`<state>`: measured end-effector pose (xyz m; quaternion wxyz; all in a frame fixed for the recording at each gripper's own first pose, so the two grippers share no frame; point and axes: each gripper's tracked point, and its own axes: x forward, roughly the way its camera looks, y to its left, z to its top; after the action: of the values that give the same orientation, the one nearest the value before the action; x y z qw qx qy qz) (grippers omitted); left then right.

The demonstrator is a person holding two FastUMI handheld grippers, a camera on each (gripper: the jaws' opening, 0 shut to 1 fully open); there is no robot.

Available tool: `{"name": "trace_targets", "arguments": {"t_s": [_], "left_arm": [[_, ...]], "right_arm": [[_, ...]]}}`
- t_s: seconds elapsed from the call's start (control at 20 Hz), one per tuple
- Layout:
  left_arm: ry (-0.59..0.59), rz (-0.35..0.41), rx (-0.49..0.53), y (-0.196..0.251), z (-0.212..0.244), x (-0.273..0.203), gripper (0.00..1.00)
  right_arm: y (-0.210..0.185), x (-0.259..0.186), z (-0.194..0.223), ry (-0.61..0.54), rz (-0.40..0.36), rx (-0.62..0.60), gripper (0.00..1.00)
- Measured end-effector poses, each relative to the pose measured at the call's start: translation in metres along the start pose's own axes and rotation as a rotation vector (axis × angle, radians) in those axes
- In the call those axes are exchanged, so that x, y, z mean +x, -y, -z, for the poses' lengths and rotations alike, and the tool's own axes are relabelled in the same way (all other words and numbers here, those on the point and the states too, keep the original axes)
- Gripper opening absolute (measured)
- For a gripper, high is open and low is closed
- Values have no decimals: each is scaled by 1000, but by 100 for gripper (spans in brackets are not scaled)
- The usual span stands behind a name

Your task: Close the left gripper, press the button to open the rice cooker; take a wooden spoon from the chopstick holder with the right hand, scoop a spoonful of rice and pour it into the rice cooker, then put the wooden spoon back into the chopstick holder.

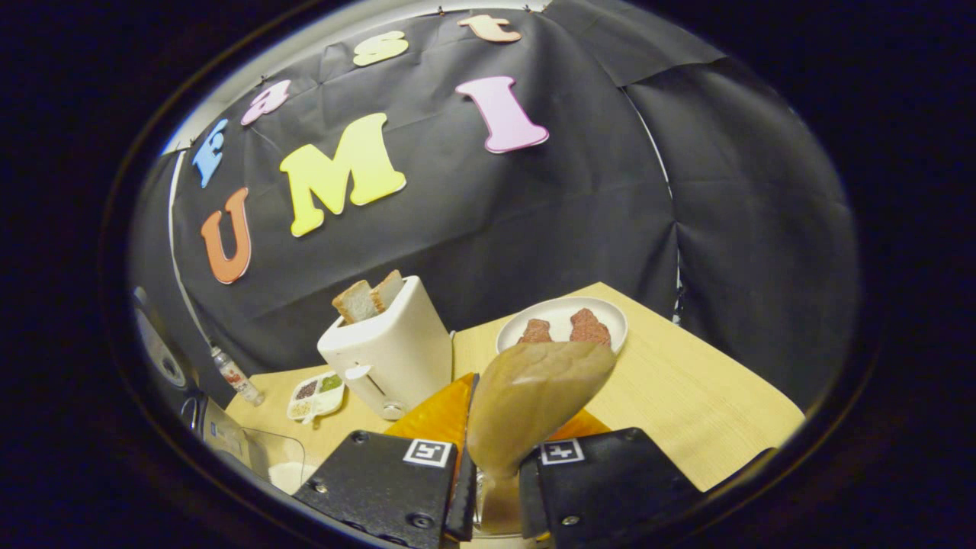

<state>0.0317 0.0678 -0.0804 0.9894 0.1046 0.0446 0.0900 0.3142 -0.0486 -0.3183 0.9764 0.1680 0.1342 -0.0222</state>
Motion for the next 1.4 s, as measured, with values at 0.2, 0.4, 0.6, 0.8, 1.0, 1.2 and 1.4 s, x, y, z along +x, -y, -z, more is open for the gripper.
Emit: {"name": "trace_targets", "arguments": {"t_s": [0.2,0.4,0.6,0.8,1.0,1.2,1.4], "left_arm": [[4,0,-2,1,-2,-1,95],[10,0,-3,3,-3,0,95],[12,0,-9,4,-2,-3,95],[20,6,-20,2,-7,-6,96],[33,5,-39,-3,-17,-4,95],[40,1,-70,-12,-33,8,95],[61,11,-132,-24,-71,42,95]], "right_arm": [[9,-6,2,-18,37,-49,27],[17,-13,-4,-29,71,-127,98],[28,-24,-16,-18,126,-201,100],[24,-70,-59,47,160,-280,100],[-38,-155,-122,159,73,-378,100],[-100,-238,-154,214,-25,-413,100],[-146,-295,-152,176,-121,-395,100]]}}
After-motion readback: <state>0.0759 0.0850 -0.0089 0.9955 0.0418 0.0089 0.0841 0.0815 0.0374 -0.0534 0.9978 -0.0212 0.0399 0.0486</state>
